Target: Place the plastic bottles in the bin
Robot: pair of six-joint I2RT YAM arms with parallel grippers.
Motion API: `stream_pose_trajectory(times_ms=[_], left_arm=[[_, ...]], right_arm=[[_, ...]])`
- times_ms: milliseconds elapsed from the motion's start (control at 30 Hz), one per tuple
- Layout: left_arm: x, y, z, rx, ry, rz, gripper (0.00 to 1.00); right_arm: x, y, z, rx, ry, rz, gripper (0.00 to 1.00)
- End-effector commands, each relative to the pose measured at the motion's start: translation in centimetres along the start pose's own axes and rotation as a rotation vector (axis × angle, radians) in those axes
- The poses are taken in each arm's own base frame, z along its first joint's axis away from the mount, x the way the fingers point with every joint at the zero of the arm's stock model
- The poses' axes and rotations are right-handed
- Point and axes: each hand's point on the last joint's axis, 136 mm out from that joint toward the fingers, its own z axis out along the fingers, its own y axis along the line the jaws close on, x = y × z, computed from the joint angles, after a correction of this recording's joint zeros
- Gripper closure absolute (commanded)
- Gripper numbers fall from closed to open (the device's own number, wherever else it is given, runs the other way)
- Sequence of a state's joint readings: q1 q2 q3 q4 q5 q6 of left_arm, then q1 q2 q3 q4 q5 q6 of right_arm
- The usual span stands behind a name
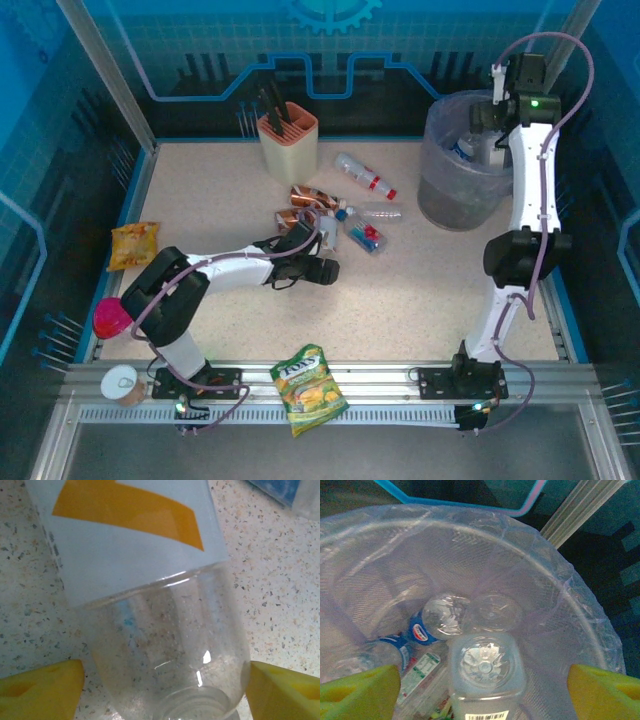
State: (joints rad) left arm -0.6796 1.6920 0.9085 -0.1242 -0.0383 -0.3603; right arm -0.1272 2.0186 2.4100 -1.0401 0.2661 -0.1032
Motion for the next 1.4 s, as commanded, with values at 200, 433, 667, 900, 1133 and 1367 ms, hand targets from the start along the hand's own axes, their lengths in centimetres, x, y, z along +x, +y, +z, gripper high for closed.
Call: stream_pose_trajectory(times_ms=[200,433,667,900,1133,1367], left_arm=[[-0.9,0.0,1.1,-0.019,-0.009,0.006,0.37],[-1.0,-0.3,-0.4,-0.002,-0.032,0.012,0.52],[-2.1,-2.0,-4.2,0.092,-0.106,0.030,0.55],[-3.5,-5.8,-10.2,0.345,-0.253,0.090,0.71],[-3.3,-9.9,-14.8,0.631,-0.363,0.200,0.86],[-2.8,-10.8,-14.6,0.688,-0.340,0.216,0.87]], right_arm=[[-1.1,3.9,-10.9,-0.258,-0.129,0.113,0.14],[2.2,9.5,-15.3,-0.513,-0.125,0.197,0.14],[8.3,18.0,-18.5,-0.776,-0.048,0.205,0.15],[13.2,25.6,-20.1,-1.079,0.077,0.242,0.13],[15.5,31.2,-19.1,-1.240,0.179,0.269,0.05],[16.4,33.1,-17.5,-1.241,0.220,0.285,0.02]])
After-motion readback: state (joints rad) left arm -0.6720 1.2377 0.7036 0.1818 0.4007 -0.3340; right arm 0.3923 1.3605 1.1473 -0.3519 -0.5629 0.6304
